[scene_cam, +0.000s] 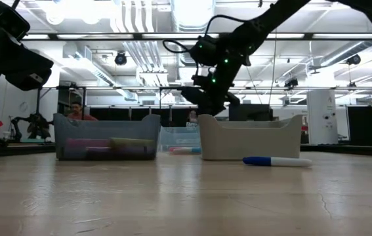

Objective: Pick & Place Markers
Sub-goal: Put the small purple highlighter pen into the transparent bin, then put the small dark blue highlighter pen into the transparent bin

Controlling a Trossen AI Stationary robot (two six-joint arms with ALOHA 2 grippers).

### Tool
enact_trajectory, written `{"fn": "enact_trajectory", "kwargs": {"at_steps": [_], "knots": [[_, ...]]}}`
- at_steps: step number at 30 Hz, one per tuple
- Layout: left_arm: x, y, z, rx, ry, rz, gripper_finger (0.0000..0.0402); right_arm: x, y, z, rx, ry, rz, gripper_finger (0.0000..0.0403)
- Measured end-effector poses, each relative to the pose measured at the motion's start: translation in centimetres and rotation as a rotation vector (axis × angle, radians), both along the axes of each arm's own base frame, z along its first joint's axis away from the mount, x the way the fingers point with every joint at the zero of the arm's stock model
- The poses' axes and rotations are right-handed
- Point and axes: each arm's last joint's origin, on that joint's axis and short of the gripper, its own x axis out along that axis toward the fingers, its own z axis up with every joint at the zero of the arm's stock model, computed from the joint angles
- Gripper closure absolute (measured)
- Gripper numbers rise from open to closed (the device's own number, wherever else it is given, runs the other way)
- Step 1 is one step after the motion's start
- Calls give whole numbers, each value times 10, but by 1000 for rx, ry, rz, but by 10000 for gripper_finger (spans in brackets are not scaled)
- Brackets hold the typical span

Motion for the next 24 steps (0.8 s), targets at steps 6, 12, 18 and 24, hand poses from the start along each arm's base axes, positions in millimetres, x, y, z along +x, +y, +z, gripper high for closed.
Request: {"fn": "enact_trajectory", "kwargs": {"at_steps": [6, 12, 18, 24], "knots": [[0, 0, 0, 1, 0, 1, 401, 13, -2, -3, -1, 10, 37, 252], [0, 0, 0, 1, 0, 1, 401, 20, 28, 21, 14, 36, 195, 219], [0, 0, 0, 1, 0, 2, 401, 14, 94, 50, 29, 119, 411, 227], [0, 0, 0, 2, 1, 2, 401, 4, 173, 57, 92, 204, 553, 236]]}}
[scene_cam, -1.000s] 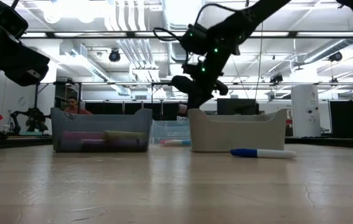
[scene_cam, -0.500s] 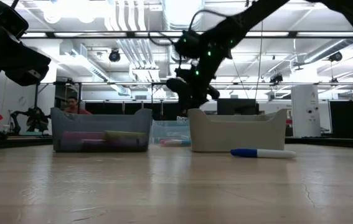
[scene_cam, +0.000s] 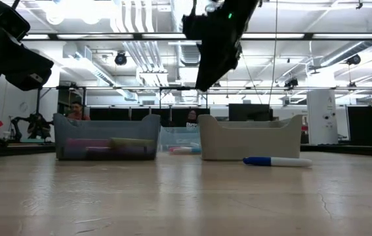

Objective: Pick & Place Markers
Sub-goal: Put the small dark blue highlighter pen into the transparent bin

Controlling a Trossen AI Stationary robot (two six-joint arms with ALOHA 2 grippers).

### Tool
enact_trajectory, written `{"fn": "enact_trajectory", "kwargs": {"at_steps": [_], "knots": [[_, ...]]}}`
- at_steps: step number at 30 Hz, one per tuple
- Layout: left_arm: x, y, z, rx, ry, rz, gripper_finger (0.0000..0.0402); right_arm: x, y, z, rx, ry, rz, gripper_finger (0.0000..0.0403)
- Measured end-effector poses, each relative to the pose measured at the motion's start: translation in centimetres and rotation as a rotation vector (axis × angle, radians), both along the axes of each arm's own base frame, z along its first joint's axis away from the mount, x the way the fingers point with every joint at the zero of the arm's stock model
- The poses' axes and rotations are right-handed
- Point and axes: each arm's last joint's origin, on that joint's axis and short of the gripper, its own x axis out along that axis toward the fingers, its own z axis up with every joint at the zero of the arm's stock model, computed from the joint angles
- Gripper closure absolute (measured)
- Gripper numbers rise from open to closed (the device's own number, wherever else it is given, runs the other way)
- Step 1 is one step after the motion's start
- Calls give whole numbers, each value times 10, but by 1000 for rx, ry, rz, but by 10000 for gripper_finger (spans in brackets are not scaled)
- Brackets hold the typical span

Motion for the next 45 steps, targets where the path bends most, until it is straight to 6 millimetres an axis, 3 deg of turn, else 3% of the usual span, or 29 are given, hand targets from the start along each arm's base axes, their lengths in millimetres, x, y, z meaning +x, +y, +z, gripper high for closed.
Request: {"fn": "enact_trajectory", "kwargs": {"at_steps": [8, 15, 27, 45], "knots": [[0, 0, 0, 0, 0, 0, 401, -10, 89, -1, 70, -14, 78, 249], [0, 0, 0, 0, 1, 0, 401, -31, 126, -21, 36, 37, 28, 259], [0, 0, 0, 1, 1, 0, 401, -67, 130, -79, 34, 199, -113, 263], [0, 0, 0, 1, 1, 0, 401, -88, 120, -126, 33, 163, -171, 280]]}}
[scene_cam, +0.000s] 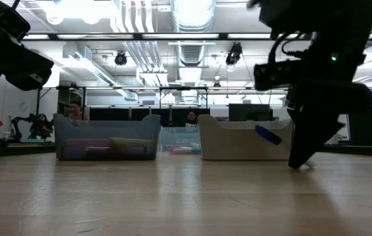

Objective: Pick & Place Markers
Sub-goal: Put the small dark blue highlighter pen into the transparent bin

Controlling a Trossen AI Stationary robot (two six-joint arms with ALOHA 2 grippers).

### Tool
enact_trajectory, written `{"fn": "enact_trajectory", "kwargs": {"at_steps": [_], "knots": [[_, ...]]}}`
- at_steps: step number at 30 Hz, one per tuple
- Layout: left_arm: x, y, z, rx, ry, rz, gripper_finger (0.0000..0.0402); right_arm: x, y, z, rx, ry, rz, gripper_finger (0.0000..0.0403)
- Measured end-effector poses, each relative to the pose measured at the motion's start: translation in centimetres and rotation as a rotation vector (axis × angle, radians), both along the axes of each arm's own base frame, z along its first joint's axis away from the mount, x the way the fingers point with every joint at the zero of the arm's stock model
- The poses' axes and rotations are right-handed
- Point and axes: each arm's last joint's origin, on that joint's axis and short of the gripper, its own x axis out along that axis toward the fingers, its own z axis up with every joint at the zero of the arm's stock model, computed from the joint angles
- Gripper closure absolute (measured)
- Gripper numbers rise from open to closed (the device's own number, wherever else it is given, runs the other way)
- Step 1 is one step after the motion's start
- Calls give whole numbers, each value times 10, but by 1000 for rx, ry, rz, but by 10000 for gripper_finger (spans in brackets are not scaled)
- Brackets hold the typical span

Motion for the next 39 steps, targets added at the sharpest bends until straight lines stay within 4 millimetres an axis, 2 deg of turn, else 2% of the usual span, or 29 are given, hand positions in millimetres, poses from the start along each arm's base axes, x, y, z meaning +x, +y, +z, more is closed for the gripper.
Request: {"fn": "enact_trajectory", "kwargs": {"at_steps": [10, 20, 25, 29, 33, 39], "knots": [[0, 0, 0, -3, -5, 1, 401, 0, 1, -2, 23, -14, -8, 305], [0, 0, 0, -4, -6, 0, 401, 3, 2, -2, 61, -38, -27, 362], [0, 0, 0, -4, -6, 0, 401, 15, 7, 2, 125, -135, -9, 382], [0, 0, 0, -4, -6, 0, 401, 32, 12, 16, 155, -247, 41, 379], [0, 0, 1, -5, -7, 0, 401, 50, 7, 37, 111, -322, 61, 378], [0, 0, 1, -5, -7, 0, 401, 80, -18, 78, -58, -449, 68, 378]]}}
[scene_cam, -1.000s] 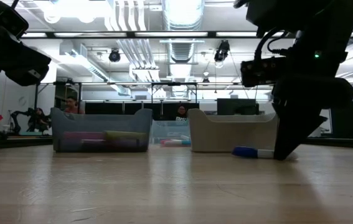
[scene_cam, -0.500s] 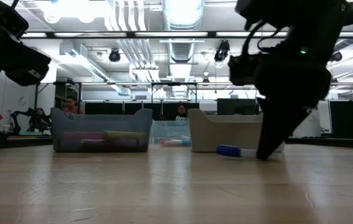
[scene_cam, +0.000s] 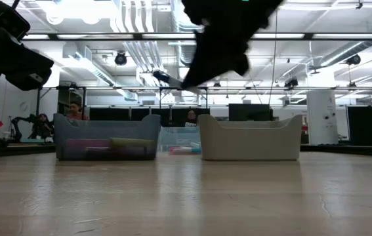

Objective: Pick & Place Markers
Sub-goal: Put the small dark blue highlighter pen into the transparent bin

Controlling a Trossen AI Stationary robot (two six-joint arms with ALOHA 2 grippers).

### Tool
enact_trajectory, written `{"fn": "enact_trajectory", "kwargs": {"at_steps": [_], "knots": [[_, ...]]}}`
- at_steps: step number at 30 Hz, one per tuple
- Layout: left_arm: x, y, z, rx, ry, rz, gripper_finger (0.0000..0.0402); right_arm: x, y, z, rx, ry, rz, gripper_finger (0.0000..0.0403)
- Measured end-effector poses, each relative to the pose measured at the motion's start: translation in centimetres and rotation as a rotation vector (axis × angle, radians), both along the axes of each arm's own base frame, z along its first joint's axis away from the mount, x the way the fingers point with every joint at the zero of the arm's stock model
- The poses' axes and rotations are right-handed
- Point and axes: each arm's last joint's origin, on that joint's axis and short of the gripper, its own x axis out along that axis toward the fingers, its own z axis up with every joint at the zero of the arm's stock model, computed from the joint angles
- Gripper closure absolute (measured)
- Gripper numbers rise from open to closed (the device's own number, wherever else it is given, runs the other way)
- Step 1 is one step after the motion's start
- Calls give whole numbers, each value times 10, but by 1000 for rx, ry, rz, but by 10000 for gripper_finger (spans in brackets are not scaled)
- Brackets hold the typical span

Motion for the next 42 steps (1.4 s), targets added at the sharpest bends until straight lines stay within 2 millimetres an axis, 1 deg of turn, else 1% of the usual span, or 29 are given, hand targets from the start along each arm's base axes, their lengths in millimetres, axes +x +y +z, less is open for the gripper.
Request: {"fn": "enact_trajectory", "kwargs": {"at_steps": [5, 9, 15, 19, 23, 26, 30, 36, 39, 42], "knots": [[0, 0, 0, 0, 0, 0, 401, 20, -45, 27, -85, -67, -96, 378], [0, 0, 0, 0, 0, 0, 401, 26, -90, 33, -87, -83, -211, 378], [0, 0, 0, 0, 0, 0, 401, 19, -158, 28, -83, -56, -363, 378], [0, 0, 0, 0, 0, 0, 401, 12, -193, 27, -91, -44, -410, 378], [0, 0, 0, 6, -1, -2, 401, 4, -221, 27, -61, -35, -432, 378], [0, 0, 0, 5, -1, -2, 401, -1, -236, 26, -41, -36, -449, 378], [0, 0, 0, 5, -1, -1, 401, -5, -248, 26, -11, -48, -457, 378], [0, 0, 0, 5, -1, -1, 401, -6, -253, 27, 10, -70, -451, 377], [0, 0, 0, 4, -2, -1, 401, -4, -253, 28, 4, -96, -446, 358], [0, 0, 0, 1, -5, -1, 401, -4, -254, 28, 6, -102, -445, 314]]}}
